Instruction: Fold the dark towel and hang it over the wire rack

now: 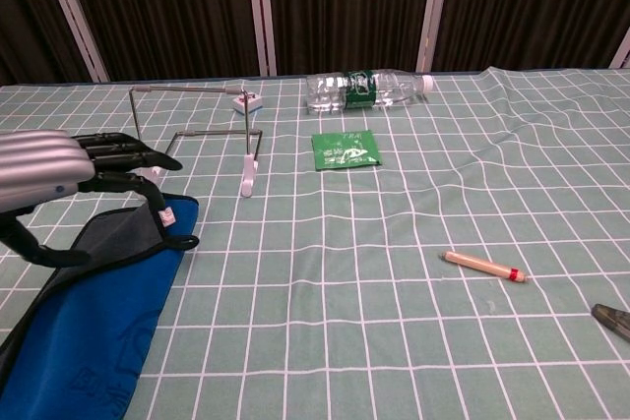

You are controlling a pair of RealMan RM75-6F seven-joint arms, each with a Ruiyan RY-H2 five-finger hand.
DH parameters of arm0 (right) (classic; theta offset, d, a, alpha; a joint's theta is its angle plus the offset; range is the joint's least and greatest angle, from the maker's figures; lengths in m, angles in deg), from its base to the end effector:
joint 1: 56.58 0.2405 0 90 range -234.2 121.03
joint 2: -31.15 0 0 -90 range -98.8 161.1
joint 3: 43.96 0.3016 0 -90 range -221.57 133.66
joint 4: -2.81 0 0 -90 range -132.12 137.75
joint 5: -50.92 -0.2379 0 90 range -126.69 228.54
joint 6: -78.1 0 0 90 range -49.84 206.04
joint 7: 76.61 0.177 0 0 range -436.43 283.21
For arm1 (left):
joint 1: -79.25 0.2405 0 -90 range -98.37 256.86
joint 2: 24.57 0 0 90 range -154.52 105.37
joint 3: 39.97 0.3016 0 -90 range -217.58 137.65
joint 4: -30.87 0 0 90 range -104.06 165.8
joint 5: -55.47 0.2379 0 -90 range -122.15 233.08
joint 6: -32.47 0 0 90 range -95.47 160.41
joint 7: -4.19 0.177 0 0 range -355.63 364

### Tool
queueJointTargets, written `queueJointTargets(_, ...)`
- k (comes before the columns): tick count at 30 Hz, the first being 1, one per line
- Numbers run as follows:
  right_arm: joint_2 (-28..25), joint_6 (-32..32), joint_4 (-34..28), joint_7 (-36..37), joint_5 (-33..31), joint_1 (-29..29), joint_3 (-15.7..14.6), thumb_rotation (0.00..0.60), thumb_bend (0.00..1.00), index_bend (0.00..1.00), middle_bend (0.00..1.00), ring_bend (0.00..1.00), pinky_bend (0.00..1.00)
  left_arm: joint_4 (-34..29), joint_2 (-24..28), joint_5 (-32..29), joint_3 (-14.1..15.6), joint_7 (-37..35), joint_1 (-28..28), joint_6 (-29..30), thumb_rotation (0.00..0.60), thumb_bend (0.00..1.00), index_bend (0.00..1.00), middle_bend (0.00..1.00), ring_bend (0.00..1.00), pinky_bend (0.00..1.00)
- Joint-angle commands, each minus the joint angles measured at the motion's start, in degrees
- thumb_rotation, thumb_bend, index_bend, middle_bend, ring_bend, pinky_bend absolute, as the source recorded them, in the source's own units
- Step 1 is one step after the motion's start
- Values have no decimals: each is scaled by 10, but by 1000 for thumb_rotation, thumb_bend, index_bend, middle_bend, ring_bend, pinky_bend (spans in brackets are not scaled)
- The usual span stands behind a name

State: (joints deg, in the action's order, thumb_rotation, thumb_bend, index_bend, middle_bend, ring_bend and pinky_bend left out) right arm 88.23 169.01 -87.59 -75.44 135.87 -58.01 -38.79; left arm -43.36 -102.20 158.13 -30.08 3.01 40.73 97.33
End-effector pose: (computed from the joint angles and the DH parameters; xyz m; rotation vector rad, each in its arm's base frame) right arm -0.3883 -0.1871 0.2287 1.2774 -0.7572 0.8059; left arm -0.2629 0.3378 -0.0093 -2.3233 -0.5105 -0.8543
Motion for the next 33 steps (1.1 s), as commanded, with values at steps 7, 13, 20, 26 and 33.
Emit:
queueJointTargets(7, 0, -7, 7, 10, -9, 2, 3, 600, 0, 0, 0, 0, 0, -28, -67, -111, -70, 127, -40, -128, 600, 414, 355, 0, 0, 0)
queueJointTargets(13, 0, -11, 10, 12, -13, 3, 4, 600, 0, 0, 0, 0, 0, -19, -87, -139, -81, 150, -45, -151, 600, 414, 362, 0, 0, 0)
queueJointTargets(20, 0, -15, 12, 13, -16, 5, 4, 600, 0, 0, 0, 0, 0, -9, -100, -144, -83, 153, -48, -157, 600, 414, 386, 0, 0, 0)
queueJointTargets(26, 1, -15, 14, 14, -17, 5, 5, 600, 0, 0, 0, 0, 0, 1, -105, -152, -85, 157, -50, -162, 600, 452, 484, 0, 0, 0)
queueJointTargets(33, 1, -15, 15, 13, -16, 5, 5, 600, 0, 0, 0, 0, 0, 7, -106, -160, -86, 156, -51, -166, 600, 478, 597, 0, 0, 0)
